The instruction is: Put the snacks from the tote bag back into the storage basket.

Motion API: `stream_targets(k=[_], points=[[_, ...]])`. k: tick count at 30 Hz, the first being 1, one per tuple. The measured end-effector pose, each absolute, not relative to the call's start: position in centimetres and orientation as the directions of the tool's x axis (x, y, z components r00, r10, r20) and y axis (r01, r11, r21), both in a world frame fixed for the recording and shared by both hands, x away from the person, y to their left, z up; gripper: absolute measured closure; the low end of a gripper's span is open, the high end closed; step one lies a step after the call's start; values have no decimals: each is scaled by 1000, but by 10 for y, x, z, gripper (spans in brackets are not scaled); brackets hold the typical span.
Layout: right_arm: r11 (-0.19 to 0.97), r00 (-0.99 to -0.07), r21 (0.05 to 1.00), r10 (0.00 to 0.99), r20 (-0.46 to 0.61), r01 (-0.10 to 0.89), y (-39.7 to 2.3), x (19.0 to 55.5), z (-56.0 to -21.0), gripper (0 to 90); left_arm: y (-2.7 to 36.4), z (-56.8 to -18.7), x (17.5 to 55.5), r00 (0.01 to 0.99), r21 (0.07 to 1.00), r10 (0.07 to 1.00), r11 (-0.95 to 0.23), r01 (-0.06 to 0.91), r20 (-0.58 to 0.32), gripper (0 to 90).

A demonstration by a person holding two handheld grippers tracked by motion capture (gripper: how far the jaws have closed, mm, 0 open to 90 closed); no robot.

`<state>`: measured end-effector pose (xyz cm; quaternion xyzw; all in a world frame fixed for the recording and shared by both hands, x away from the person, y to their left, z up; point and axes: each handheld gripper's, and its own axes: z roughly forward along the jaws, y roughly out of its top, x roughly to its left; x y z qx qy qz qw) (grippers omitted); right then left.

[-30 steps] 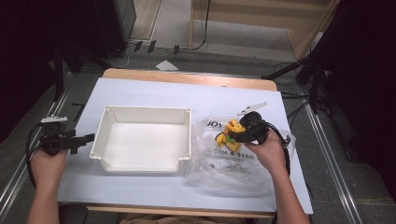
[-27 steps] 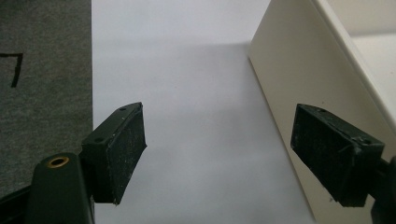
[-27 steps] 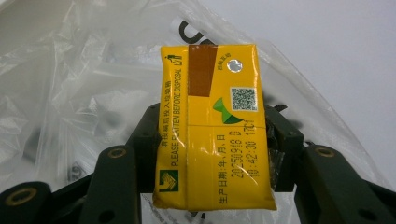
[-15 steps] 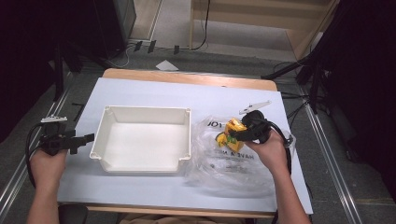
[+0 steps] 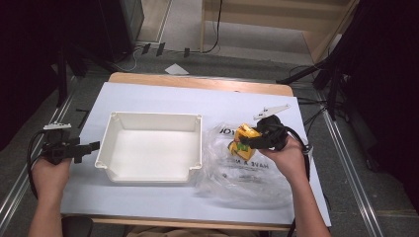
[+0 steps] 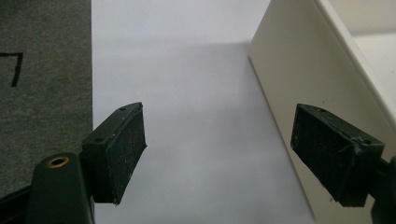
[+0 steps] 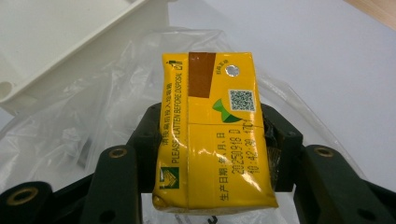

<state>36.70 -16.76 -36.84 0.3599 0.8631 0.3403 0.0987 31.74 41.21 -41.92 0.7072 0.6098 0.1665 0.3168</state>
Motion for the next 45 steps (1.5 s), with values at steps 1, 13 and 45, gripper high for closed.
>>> stream_targets(k=[1, 13, 45], points=[[511, -726, 662, 683, 74, 548, -168, 367, -368, 518, 412, -419, 317, 200, 651, 968, -55, 757, -151, 187], [525, -771, 685, 631, 86, 505, -163, 363, -357, 518, 412, -419, 318, 200, 649, 968, -57, 759, -149, 188], [540, -849, 730, 518, 103, 418, -145, 370, -335, 517, 412, -420, 318, 197, 647, 968, -53, 760, -153, 188]])
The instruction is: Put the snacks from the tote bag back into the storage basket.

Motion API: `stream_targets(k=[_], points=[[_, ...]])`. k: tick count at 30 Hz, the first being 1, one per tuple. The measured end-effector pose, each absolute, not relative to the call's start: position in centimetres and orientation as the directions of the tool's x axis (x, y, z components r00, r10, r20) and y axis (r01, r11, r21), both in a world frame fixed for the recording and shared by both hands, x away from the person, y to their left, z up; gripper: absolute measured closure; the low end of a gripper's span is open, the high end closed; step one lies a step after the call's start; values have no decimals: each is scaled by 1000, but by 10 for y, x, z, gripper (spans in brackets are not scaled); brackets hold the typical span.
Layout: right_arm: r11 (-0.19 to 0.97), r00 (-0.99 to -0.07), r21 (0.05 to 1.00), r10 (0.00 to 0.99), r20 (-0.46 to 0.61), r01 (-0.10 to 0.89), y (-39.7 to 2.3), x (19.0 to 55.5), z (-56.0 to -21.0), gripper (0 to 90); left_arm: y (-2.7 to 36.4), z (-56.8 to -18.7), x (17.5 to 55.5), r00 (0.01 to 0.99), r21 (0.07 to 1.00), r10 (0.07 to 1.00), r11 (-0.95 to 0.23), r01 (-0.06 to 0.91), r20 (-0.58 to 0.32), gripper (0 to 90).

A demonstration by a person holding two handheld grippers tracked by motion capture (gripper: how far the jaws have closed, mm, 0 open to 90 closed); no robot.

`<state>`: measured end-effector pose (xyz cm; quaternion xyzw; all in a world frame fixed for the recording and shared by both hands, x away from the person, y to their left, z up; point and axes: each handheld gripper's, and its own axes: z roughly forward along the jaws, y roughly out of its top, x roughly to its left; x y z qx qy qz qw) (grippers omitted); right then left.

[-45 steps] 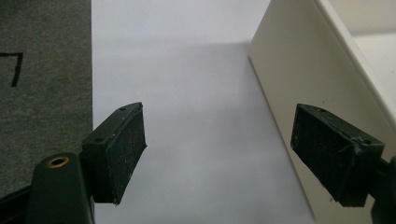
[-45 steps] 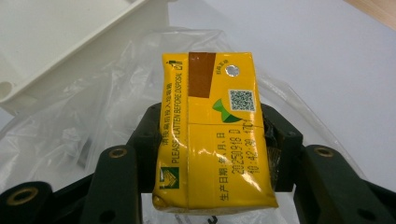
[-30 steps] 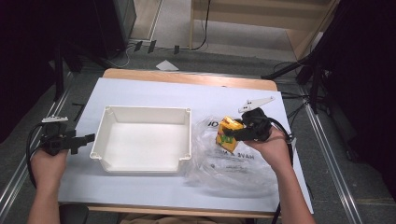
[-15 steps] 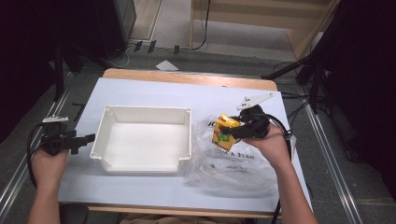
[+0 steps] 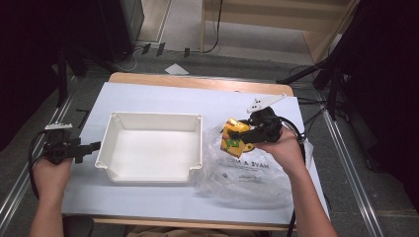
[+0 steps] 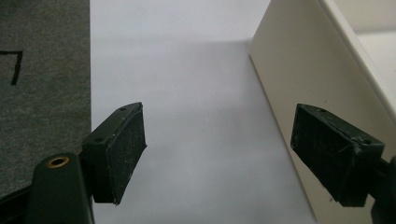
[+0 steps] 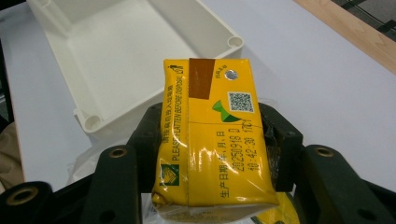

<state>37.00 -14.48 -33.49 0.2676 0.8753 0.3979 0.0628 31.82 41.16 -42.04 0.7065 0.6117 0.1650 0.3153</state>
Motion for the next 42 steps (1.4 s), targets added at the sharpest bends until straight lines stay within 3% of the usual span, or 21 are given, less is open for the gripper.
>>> stream_targets(k=[42], points=[[568, -901, 753, 428, 73, 331, -100, 377, -302, 518, 413, -420, 318, 197, 648, 968, -50, 760, -156, 188]])
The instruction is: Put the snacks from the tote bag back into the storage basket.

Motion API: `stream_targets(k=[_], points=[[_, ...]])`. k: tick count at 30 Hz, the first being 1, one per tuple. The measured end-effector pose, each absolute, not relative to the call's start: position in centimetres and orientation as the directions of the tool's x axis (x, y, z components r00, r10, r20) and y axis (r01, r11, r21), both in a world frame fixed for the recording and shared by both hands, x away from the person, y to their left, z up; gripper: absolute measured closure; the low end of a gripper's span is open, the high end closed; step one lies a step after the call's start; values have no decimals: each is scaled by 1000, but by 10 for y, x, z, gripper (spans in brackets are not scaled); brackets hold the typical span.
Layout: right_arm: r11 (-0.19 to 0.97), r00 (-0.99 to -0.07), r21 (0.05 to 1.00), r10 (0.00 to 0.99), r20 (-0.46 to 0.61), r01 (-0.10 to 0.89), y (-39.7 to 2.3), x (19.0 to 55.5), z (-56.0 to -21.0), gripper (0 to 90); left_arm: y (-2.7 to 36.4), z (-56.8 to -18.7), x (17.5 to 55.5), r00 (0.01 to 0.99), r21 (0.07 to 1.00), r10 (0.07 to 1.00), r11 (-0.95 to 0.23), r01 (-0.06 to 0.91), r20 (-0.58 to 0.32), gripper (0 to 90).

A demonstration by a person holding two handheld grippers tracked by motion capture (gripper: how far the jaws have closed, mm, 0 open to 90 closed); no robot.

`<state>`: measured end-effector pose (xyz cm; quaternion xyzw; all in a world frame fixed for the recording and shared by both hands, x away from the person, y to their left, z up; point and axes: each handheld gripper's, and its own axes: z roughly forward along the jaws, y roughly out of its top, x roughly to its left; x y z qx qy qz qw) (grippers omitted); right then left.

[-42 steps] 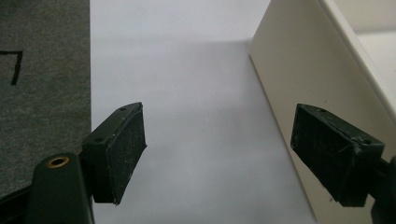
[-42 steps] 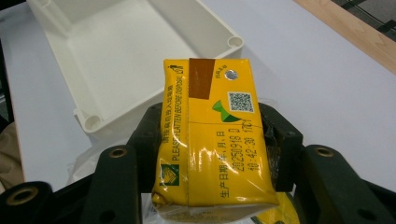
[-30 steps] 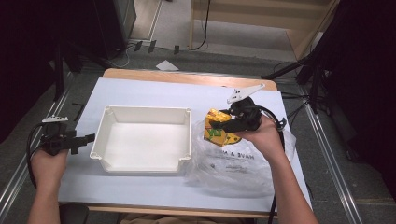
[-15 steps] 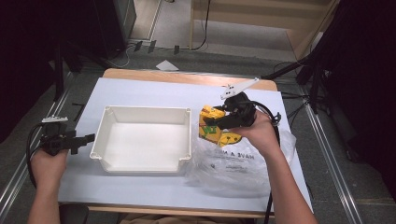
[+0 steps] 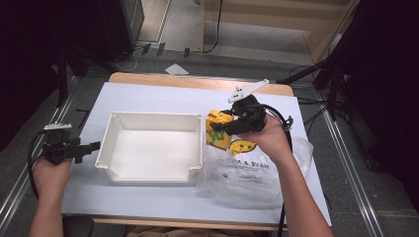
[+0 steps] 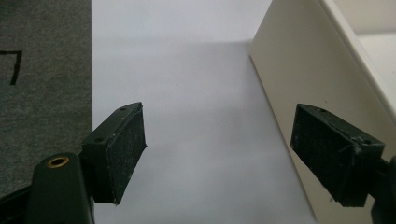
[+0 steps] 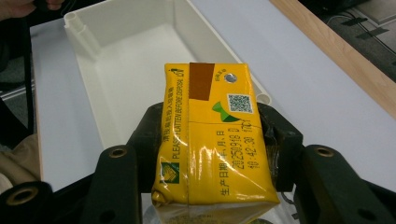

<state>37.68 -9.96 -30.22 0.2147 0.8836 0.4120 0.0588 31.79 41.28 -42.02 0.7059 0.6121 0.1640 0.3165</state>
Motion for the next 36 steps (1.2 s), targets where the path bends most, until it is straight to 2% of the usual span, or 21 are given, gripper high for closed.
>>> stream_targets(k=[36], points=[[574, -932, 770, 355, 71, 278, -49, 385, -298, 518, 414, -421, 318, 198, 647, 966, -47, 761, -164, 188]])
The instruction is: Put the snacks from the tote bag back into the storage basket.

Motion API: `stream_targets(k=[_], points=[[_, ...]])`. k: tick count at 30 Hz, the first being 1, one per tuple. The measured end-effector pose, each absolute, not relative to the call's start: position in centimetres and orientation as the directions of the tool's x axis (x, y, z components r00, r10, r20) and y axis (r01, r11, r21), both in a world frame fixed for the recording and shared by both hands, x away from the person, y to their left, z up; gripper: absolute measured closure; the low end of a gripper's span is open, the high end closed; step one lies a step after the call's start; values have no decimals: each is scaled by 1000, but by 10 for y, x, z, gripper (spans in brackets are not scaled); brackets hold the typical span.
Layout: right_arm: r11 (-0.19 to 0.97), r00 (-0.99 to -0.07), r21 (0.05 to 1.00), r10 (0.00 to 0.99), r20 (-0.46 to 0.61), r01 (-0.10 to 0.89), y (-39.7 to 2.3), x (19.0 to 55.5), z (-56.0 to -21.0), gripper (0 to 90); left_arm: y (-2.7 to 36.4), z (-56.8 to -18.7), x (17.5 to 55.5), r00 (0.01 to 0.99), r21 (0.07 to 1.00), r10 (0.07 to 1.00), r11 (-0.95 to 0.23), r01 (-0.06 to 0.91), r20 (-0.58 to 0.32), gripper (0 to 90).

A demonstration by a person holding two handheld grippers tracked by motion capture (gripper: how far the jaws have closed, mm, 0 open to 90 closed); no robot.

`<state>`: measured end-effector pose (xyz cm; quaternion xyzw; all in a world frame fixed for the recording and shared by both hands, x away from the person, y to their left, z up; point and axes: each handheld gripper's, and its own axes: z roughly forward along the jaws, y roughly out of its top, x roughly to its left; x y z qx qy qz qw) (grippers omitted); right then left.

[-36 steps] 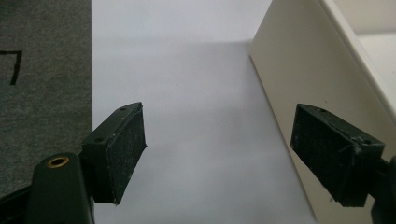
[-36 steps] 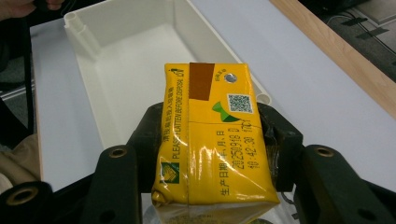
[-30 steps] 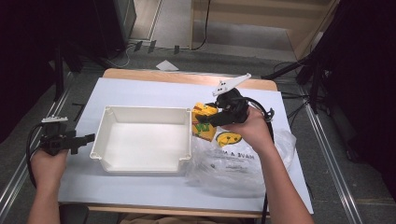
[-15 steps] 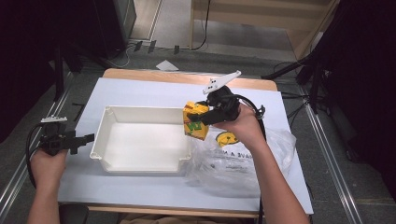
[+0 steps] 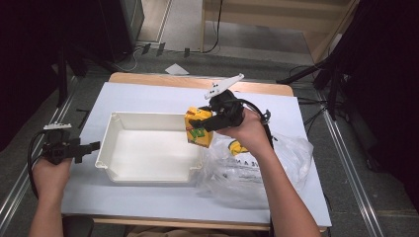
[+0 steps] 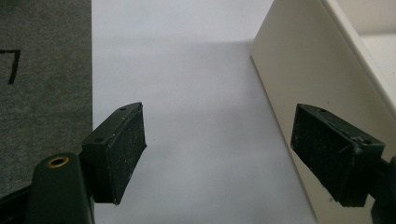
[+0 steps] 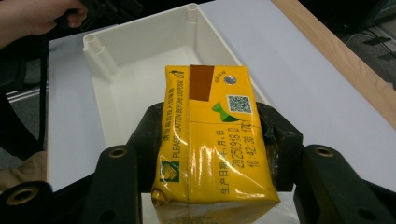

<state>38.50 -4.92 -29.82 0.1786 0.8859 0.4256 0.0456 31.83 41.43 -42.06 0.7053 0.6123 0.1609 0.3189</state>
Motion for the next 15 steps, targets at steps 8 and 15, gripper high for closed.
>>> stream_targets(k=[8, 15], points=[[573, -938, 774, 340, 73, 268, -35, 388, -301, 518, 414, -421, 318, 201, 650, 966, -49, 759, -163, 188], [567, -941, 781, 329, 76, 261, -25, 391, -306, 518, 414, -421, 318, 202, 649, 966, -49, 759, -163, 188]])
